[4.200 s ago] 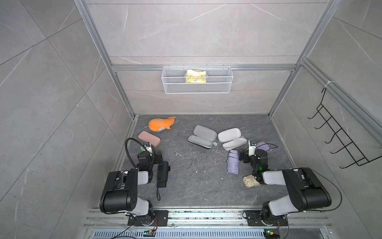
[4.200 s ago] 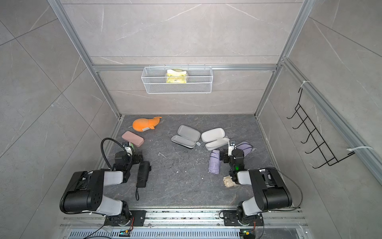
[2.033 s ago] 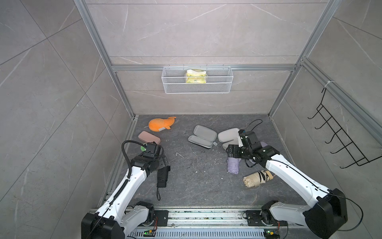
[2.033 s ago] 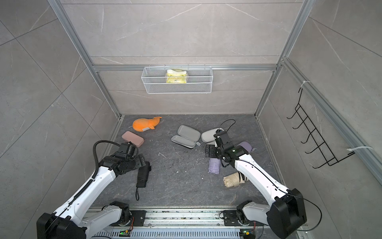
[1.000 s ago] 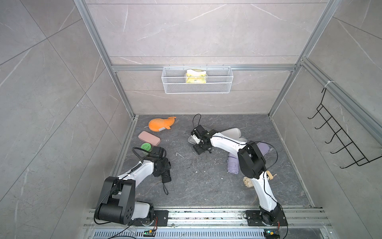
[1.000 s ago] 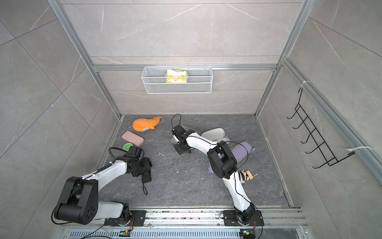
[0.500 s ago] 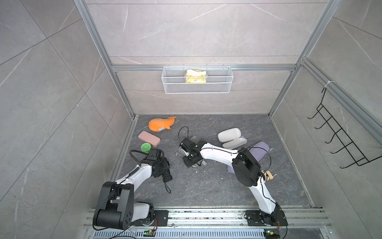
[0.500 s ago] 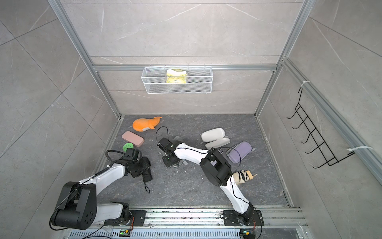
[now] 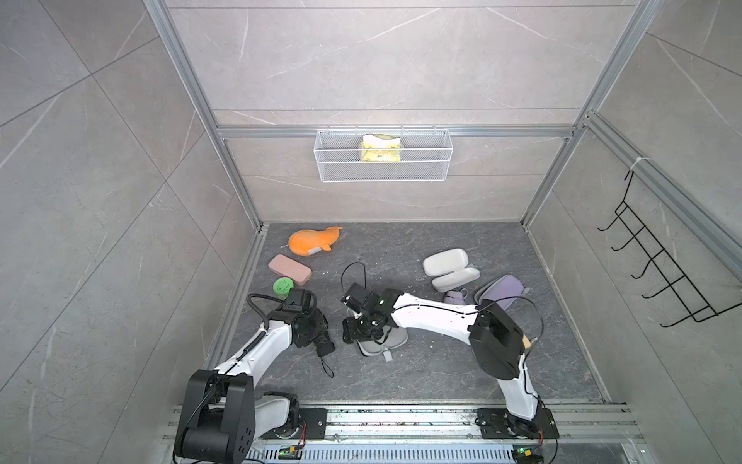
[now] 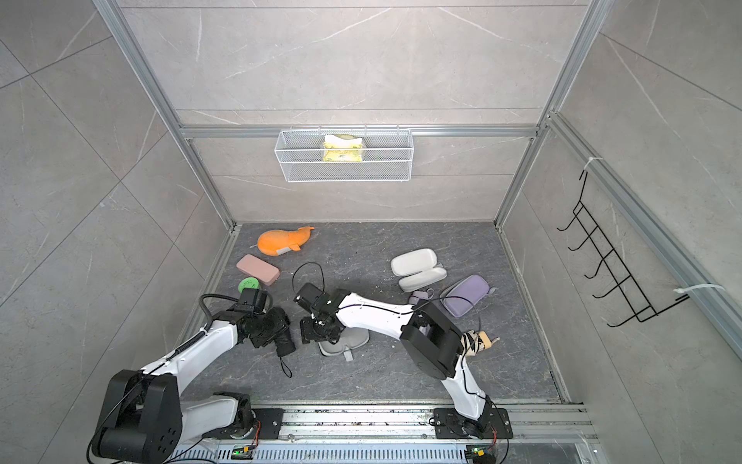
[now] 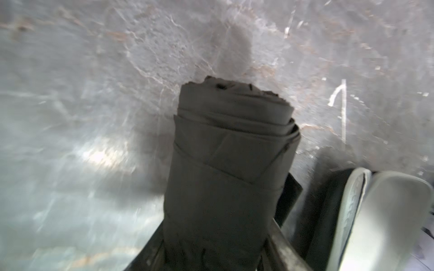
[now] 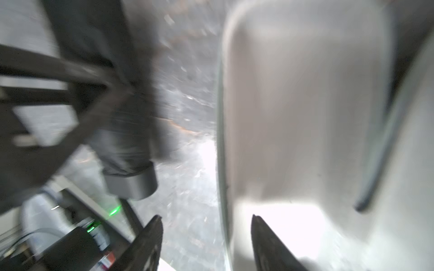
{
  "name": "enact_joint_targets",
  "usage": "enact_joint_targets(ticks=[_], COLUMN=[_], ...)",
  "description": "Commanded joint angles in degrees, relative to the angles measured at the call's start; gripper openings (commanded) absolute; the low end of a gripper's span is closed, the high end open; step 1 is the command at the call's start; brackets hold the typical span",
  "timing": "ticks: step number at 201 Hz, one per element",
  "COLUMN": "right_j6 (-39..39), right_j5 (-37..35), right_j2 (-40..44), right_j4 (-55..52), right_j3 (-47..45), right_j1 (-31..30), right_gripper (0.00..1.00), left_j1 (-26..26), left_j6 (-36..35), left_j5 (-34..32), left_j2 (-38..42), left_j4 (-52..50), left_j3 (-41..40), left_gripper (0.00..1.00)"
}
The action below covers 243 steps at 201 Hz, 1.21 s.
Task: Put umbrellas into zippered umbrella sleeves
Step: Move the umbrella sleeve at the center of the board, then place the umbrella in the umbrella sleeve.
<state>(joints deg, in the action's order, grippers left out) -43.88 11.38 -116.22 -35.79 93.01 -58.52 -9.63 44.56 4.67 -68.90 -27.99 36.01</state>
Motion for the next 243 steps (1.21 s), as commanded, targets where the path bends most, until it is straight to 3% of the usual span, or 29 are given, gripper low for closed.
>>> enact_joint_targets(ticks=[1,23,50,85,121,143,193,243], right_j6=[2.88,4.59,5.29,4.43,4.21,5.51,12.39,13.33], right_j5=[1.28,-1.47,-3.25,-5.71,-7.14,-3.53,3.43,8.65], right_j2=[10.64,16.29,19.67,22.23,21.37,19.33,12.45,8.14], right_j4=[-0.40,-0.67,0.77,3.69,5.12,7.15,6.35,9.16], right_j3=[-3.37,-7.99,-14.81,-19.14,-21.04,-22.08,-20.00,-20.86], right_j1=[4.11,8.64,15.19,17.89,18.71,18.97,18.89,18.90], right_gripper=[0.64,0.64,0.63,0.62,0.62,0.64,0.76,0.72], left_j1=[-0.46,-5.94,-15.06,-26.23,-31.93,-32.75,-37.13,-39.06], left_j6=[0.25,3.56,6.83,9.10,14.85,16.41,21.01,24.48], left_j5=[0.40,-1.82,-10.21,-27.30,-39.58,-38.93,-38.16,-35.91], left_j2=[4.40,5.09,0.33,-14.03,-23.63,-25.73,-25.11,-25.90], left_j4=[-4.46,-5.84,-6.44,-2.46,1.91,6.39,4.61,4.26], left_j3=[7.22,12.45,21.65,30.73,31.41,27.93,22.99,20.67], left_gripper=[0.03,0.00,0.00,0.00,0.00,0.00,0.00,0.00])
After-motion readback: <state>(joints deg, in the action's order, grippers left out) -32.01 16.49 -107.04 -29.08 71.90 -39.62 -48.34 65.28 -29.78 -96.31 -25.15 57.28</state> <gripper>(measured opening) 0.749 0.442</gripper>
